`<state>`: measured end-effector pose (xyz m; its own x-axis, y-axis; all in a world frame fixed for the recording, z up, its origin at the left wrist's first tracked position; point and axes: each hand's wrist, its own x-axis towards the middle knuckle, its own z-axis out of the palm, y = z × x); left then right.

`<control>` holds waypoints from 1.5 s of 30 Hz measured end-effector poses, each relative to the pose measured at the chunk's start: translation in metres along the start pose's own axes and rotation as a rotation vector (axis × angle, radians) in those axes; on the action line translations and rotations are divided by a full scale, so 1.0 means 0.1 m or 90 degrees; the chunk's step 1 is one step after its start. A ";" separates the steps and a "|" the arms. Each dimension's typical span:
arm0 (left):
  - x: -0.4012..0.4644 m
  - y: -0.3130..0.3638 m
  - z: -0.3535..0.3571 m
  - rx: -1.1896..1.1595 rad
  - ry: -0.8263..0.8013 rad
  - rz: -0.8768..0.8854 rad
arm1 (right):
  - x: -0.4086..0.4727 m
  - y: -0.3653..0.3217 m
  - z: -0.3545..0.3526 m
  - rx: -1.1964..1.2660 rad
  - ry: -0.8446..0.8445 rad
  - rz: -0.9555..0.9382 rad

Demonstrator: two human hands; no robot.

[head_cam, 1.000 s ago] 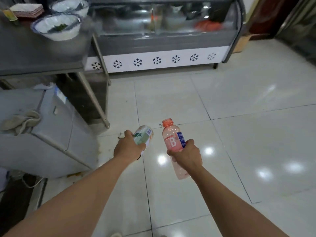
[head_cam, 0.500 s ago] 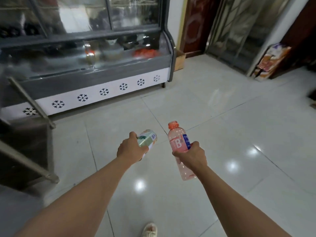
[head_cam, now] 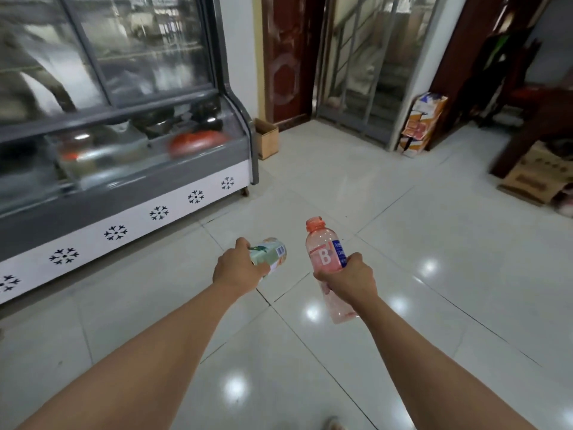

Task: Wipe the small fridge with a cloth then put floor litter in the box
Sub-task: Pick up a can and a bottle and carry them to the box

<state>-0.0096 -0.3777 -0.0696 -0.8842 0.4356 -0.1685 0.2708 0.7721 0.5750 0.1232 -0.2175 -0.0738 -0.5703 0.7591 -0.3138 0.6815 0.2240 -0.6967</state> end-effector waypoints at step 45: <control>8.98 3.89 0.56 -0.019 0.091 -0.032 | 9.43 -3.23 -1.47 0.004 -0.039 -0.083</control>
<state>-0.6768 0.3402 -0.0421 -0.9420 0.3253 -0.0832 0.2158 0.7764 0.5922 -0.5670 0.5160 -0.0500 -0.6809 0.6847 -0.2599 0.5977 0.3144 -0.7375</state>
